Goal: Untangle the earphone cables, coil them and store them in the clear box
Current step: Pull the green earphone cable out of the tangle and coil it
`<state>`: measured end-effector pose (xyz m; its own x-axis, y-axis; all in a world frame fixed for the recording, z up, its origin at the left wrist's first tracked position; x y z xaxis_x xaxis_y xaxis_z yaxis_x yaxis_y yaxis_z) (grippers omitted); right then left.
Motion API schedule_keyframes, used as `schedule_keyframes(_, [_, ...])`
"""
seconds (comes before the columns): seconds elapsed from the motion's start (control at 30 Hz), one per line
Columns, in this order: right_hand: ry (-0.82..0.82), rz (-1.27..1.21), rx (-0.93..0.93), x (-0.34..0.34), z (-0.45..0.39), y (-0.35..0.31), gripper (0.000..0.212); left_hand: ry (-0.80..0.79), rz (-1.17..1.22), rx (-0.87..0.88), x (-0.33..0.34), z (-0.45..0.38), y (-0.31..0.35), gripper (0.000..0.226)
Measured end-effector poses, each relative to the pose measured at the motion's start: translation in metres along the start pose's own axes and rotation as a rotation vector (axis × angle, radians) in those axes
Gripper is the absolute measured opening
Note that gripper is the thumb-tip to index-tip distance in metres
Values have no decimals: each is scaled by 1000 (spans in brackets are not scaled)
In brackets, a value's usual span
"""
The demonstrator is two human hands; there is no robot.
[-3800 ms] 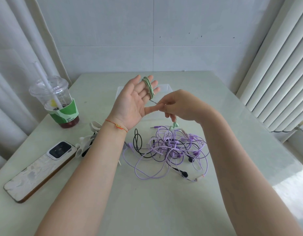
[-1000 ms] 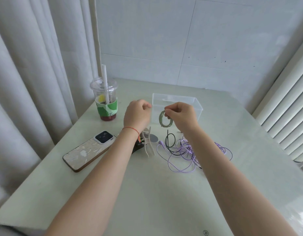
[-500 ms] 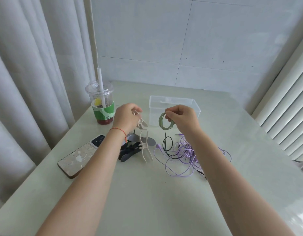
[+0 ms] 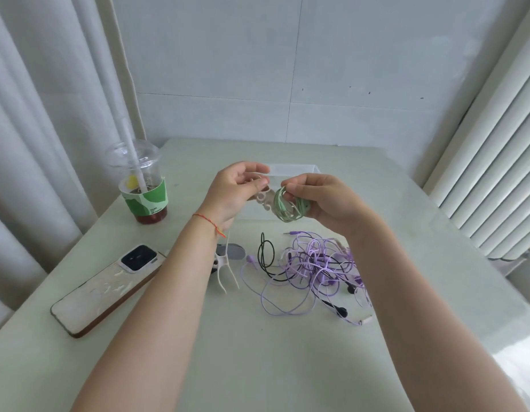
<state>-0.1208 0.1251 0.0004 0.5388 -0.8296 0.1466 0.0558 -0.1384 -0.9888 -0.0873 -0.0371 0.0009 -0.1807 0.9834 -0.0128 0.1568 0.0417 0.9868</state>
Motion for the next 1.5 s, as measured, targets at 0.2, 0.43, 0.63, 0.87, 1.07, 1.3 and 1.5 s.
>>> schedule_keyframes(0.2, [49,-84,27,-23,-5,6,10,88,-156,0,20,-11,-12,17])
schedule_keyframes(0.43, [108,-135,-27,-32,-9,7,9,69,66,-142,34,-10,-22,15])
schedule_keyframes(0.63, [96,-32,-162,-28,-3,-15,10,95,211,-169,28,-10,-12,30])
schedule_keyframes(0.87, [35,39,-229,-19,4,-30,9,155,207,-151,15,-7,-4,31])
schedule_keyframes(1.07, [-132,6,-197,3,6,-25,8,161,124,-113,23,-6,-8,17])
schedule_keyframes(1.3, [-131,-77,-42,3,4,-13,11,109,207,-154,30,-8,-12,4])
schedule_keyframes(1.5, [-55,-235,-21,-6,2,-14,14,-94,221,-199,43,-5,-11,30])
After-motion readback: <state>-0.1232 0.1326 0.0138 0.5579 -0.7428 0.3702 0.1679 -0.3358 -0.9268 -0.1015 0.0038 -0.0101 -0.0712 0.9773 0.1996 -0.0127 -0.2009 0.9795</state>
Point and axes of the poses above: each hand's wrist, its own z-axis away from the middle knuckle, its own x-axis out of the palm, y = z × x, the point moved 6 cm from there along -z, towards the middle knuckle, and after that the axes turned 3 degrees about -x, right-handed, at the moved point
